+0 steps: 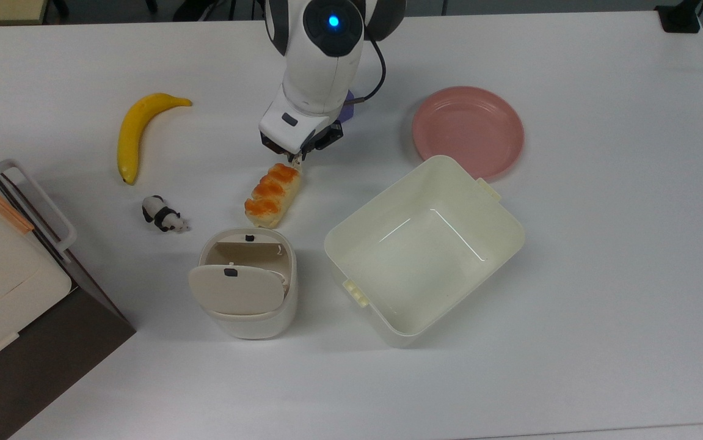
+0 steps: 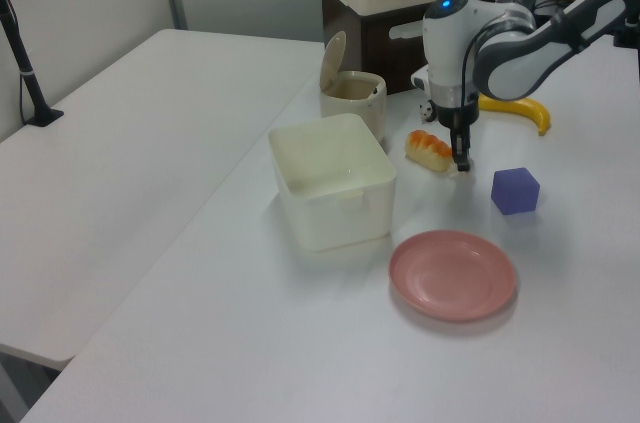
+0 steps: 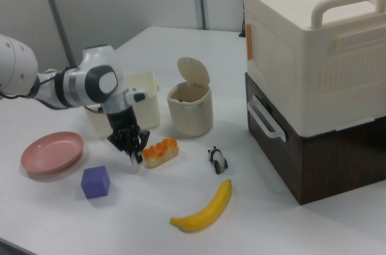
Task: Grab it up and put it in the trash
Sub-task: 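Lift the object and carry it over the white lidded trash bin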
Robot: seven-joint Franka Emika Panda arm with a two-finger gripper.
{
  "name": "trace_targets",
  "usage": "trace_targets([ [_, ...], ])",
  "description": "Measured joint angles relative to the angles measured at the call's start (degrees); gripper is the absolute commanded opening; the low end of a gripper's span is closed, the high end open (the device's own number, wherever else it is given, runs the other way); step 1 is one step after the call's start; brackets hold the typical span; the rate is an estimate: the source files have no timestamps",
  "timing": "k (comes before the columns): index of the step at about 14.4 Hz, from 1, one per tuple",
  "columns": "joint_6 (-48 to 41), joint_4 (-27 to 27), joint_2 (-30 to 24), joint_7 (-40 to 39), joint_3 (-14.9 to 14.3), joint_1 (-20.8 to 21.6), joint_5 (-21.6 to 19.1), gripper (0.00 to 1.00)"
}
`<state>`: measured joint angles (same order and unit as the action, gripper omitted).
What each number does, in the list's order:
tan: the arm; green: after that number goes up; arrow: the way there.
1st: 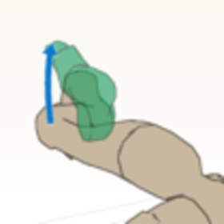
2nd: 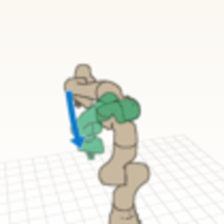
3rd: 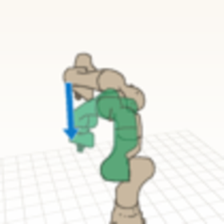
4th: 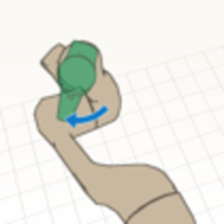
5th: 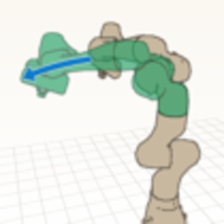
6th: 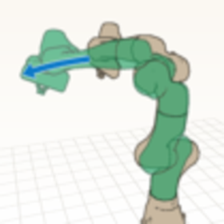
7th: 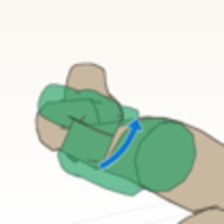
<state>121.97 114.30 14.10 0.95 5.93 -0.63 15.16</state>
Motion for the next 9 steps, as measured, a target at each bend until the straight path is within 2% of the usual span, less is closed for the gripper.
trace_targets([
  [3, -4.13, -6.9, -1.12, 0.29, 0.1, 0.04, -0.2, 0.15],
  [6, -7.49, -15.5, -2.73, 0.36, 0.12, 0.06, -3.49, 0.15],
  [9, -8.3, -19.31, -3.39, 0.43, 0.09, -0.26, -4.51, 0.15],
])
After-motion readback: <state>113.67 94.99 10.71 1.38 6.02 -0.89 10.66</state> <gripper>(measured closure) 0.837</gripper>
